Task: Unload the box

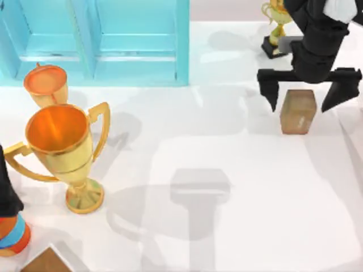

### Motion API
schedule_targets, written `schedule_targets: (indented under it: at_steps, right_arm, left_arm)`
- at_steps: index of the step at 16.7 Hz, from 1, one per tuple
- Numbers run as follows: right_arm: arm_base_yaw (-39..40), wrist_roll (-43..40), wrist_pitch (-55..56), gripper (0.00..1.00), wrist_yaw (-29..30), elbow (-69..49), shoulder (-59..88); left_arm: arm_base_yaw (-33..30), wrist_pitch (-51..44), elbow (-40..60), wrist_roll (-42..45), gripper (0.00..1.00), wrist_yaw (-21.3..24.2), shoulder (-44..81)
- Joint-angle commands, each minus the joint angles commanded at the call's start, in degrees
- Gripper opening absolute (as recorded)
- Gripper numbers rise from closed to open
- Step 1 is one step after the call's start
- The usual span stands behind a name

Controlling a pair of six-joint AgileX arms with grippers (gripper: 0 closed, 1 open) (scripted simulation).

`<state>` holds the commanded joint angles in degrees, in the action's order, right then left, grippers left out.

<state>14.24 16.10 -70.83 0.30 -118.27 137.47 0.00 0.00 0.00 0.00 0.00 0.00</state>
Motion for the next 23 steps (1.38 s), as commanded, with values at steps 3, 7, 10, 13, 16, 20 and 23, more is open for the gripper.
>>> schedule_targets:
  at_steps: [3,7,10,13,16,20,23]
  right_arm:
    - [-0.03,-0.04,-7.62,1.0,0.04,-7.41,-0.08]
    - [-0.19,-0.02,-13.61,1.0,0.01,-13.3,-0.47]
    - [-0.19,-0.02,-13.67,1.0,0.01,-13.37,-0.47]
    - [-0.93,-0.86,-13.51,1.0,-0.01,-12.76,-0.8]
    - [-6.54,-6.43,-13.2,1.0,-0.09,-9.4,-3.66]
    - [-20.65,-20.19,-12.12,1.0,-0.24,-1.63,-10.42]
    - [-32.04,-31.38,-11.26,1.0,-0.38,4.67,-15.83]
  left_arm:
    - [0.0,0.0,0.0,0.0,1.0,0.0,0.0]
    - [0.0,0.0,0.0,0.0,1.0,0.0,0.0]
    - [0.0,0.0,0.0,0.0,1.0,0.0,0.0]
    - [0.0,0.0,0.0,0.0,1.0,0.0,0.0]
    - [0.0,0.0,0.0,0.0,1.0,0.0,0.0]
    - [0.0,0.0,0.0,0.0,1.0,0.0,0.0]
    - [0.0,0.0,0.0,0.0,1.0,0.0,0.0]
